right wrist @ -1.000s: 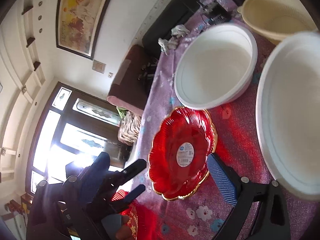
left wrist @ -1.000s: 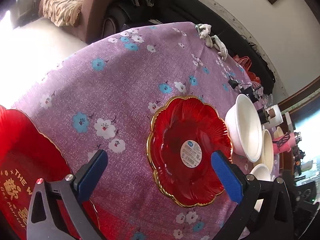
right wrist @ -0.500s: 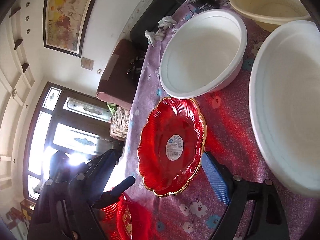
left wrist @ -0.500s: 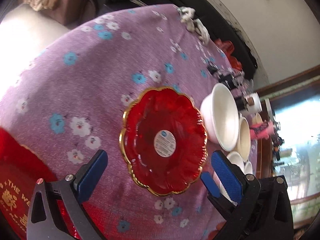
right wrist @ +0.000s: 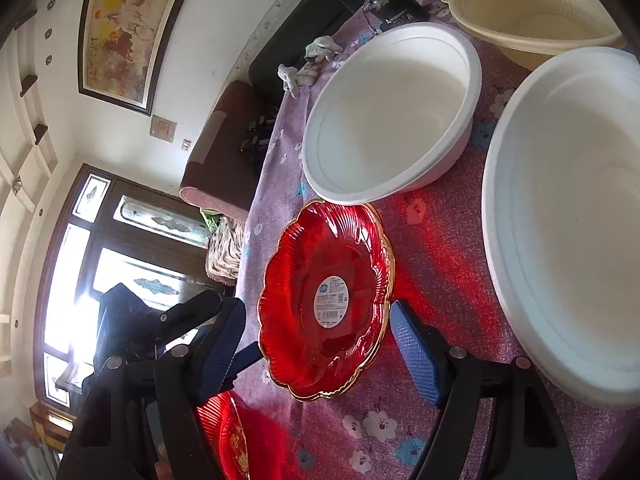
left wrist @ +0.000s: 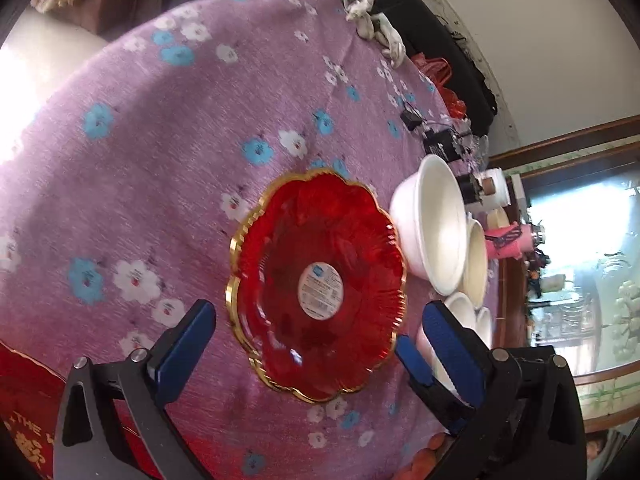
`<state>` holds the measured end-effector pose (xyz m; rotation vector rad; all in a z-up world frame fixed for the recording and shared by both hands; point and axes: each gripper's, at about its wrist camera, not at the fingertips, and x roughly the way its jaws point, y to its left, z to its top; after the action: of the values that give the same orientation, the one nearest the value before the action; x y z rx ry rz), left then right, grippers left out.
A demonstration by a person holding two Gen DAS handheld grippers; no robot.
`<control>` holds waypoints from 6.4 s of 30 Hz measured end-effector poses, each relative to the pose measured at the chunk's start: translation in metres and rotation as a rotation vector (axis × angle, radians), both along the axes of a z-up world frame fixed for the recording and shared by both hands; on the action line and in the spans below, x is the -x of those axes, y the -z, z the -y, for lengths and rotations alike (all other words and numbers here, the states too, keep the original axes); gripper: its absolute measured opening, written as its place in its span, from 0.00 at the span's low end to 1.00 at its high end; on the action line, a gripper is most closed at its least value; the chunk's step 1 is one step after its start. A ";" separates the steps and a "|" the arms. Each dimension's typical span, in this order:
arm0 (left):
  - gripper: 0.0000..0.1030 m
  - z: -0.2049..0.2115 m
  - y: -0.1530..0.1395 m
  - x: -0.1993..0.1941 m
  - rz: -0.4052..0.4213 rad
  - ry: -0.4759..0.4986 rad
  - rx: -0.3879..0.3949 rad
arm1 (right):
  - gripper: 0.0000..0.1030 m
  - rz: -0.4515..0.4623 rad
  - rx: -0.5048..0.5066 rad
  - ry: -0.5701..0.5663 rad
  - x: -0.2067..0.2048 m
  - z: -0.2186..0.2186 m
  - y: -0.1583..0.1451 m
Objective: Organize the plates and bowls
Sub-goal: 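Close the left gripper on the rim of the red plate, then lift the red plate with the left gripper onto the red plate stack, then open the left gripper to release the plate on the stack, then move the left gripper to the rim of a white bowl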
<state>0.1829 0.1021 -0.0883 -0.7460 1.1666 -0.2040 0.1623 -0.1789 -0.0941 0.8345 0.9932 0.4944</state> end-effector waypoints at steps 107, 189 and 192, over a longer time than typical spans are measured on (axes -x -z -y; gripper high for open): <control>0.08 -0.124 -0.046 0.226 -0.005 -0.060 -0.541 | 0.08 0.053 0.257 -0.313 0.136 -0.176 -0.014; 0.66 0.178 -0.033 0.051 0.113 0.275 -0.333 | 0.63 0.049 -0.007 0.220 0.113 0.167 -0.024; 0.66 0.177 -0.024 0.035 0.074 0.253 -0.280 | 0.63 0.036 -0.034 0.243 0.109 0.175 -0.020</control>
<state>0.1479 -0.0754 -0.0647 -0.3417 1.1882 -0.2702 0.0534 -0.3538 -0.0744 0.9591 0.8385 0.3171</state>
